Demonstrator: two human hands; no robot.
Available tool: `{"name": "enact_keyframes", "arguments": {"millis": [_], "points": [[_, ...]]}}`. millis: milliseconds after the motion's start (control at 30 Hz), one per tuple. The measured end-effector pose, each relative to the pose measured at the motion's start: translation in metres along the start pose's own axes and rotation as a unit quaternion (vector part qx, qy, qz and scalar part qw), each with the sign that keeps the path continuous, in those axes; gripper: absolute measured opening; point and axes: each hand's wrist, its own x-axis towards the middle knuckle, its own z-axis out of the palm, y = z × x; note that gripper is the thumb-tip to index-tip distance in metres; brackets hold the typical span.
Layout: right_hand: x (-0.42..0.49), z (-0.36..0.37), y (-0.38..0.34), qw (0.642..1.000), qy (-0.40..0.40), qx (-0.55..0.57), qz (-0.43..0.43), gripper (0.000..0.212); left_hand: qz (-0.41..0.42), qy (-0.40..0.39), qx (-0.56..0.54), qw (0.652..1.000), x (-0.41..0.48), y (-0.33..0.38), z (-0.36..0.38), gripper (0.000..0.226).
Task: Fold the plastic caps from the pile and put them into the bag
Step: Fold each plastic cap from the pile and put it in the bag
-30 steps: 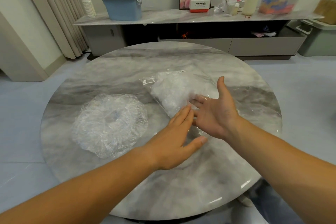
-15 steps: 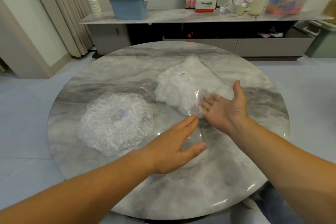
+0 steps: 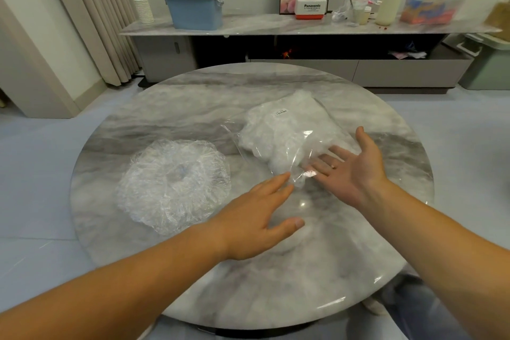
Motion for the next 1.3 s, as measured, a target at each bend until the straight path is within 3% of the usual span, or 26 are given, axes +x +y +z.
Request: {"name": "enact_keyframes", "arguments": {"millis": [267, 433, 600, 733, 800, 867, 967, 1067, 1100, 1300], "points": [[-0.035, -0.01, 0.001, 0.997, 0.016, -0.078, -0.004, 0.076, 0.01, 0.033, 0.001, 0.999, -0.002, -0.002, 0.005, 0.071], [-0.066, -0.02, 0.002, 0.979, 0.045, -0.199, -0.022, 0.068, -0.003, 0.058, -0.036, 0.998, -0.01, -0.003, 0.0, 0.071], [-0.09, 0.006, 0.012, 0.939, 0.058, -0.305, -0.148, 0.04, -0.055, 0.094, -0.04, 0.993, -0.029, -0.015, -0.006, 0.064], [-0.099, 0.036, 0.04, 0.885, -0.049, -0.39, -0.249, 0.029, -0.087, 0.146, -0.012, 0.985, -0.053, -0.035, -0.012, 0.054], [-0.1, 0.045, 0.06, 0.847, -0.122, -0.442, -0.268, 0.031, -0.114, 0.16, 0.021, 0.98, -0.069, -0.054, -0.015, 0.051], [-0.096, 0.05, 0.077, 0.787, -0.187, -0.526, -0.262, 0.036, -0.157, 0.146, 0.056, 0.975, -0.084, -0.073, -0.015, 0.051], [-0.087, 0.051, 0.102, 0.656, -0.277, -0.671, -0.208, 0.034, -0.186, 0.106, 0.087, 0.973, -0.105, -0.092, -0.015, 0.068], [-0.075, 0.046, 0.124, 0.502, -0.322, -0.781, -0.183, 0.049, -0.145, 0.065, 0.084, 0.984, -0.123, -0.103, -0.017, 0.08], [-0.07, 0.043, 0.128, 0.469, -0.33, -0.799, -0.184, 0.055, -0.128, 0.054, 0.084, 0.987, -0.125, -0.105, -0.017, 0.079], [-0.051, 0.044, 0.14, 0.4, -0.328, -0.835, -0.191, 0.065, -0.055, 0.06, 0.078, 0.994, -0.136, -0.115, -0.013, 0.067]]}}
